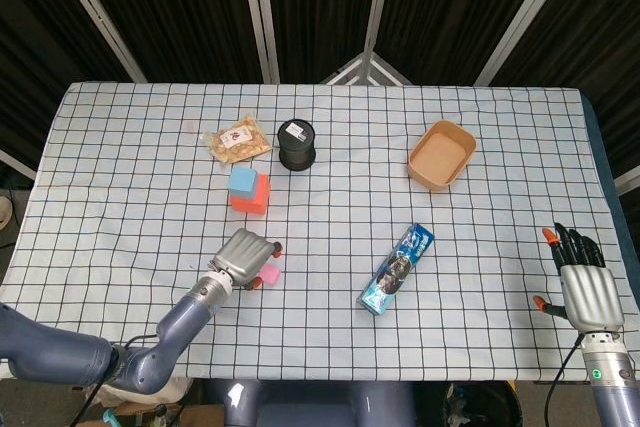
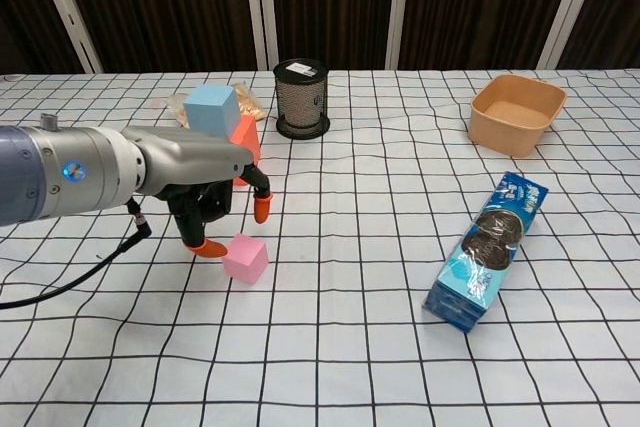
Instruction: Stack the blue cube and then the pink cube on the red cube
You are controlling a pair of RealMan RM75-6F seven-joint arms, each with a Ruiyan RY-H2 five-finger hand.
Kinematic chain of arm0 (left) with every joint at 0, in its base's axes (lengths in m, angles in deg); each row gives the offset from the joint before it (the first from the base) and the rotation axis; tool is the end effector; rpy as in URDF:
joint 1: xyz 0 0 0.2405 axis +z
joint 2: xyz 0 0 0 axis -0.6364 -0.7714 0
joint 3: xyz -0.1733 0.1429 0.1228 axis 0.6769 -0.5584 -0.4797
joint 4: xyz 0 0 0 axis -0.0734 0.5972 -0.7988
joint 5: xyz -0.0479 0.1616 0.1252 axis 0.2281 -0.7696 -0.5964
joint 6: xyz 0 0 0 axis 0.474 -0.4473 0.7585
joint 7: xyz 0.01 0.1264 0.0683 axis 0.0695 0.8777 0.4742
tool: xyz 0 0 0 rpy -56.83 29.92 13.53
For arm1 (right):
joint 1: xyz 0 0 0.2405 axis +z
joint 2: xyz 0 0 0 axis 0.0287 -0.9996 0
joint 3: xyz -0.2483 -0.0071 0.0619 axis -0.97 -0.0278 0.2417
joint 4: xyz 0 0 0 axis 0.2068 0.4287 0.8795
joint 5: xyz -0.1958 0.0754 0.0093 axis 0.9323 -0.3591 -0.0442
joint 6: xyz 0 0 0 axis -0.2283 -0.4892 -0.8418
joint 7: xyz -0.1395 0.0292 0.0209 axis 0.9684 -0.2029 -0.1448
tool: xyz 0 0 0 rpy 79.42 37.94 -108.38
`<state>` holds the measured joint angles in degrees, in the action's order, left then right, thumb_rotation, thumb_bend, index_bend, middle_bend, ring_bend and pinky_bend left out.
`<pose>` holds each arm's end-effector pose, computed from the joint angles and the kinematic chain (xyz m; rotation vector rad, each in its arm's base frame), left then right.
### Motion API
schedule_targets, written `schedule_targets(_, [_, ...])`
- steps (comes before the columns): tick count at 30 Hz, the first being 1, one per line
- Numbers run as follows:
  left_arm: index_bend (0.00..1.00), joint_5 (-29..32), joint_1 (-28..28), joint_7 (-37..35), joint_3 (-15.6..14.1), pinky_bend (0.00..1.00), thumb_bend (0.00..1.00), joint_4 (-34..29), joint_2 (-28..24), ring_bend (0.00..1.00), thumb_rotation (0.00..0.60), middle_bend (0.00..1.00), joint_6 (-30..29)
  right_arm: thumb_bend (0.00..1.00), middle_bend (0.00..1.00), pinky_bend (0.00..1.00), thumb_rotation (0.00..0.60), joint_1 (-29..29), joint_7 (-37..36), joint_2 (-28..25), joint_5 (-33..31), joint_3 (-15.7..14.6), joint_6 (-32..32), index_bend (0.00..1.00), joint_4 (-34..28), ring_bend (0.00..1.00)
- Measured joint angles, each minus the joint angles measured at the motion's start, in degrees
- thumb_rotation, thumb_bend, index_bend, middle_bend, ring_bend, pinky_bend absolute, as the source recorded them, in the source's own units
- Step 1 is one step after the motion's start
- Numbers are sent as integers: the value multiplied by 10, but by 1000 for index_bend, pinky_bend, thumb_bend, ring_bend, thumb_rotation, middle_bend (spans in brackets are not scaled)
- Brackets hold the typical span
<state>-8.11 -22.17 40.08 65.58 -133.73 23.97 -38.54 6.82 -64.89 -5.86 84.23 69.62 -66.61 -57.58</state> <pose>-0.0880 0.3036 -0.0377 -2.1572 -0.8737 -0.5563 -0.3413 -0.2095 0.1350 1.4146 -0.8746 0.7299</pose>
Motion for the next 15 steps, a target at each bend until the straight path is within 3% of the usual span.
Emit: schedule_targets(15, [337, -3, 3, -5, -4, 635, 334, 13, 7, 642, 600, 858, 12, 109, 0, 88, 600, 0, -1, 0, -1, 0, 0, 18, 0, 0])
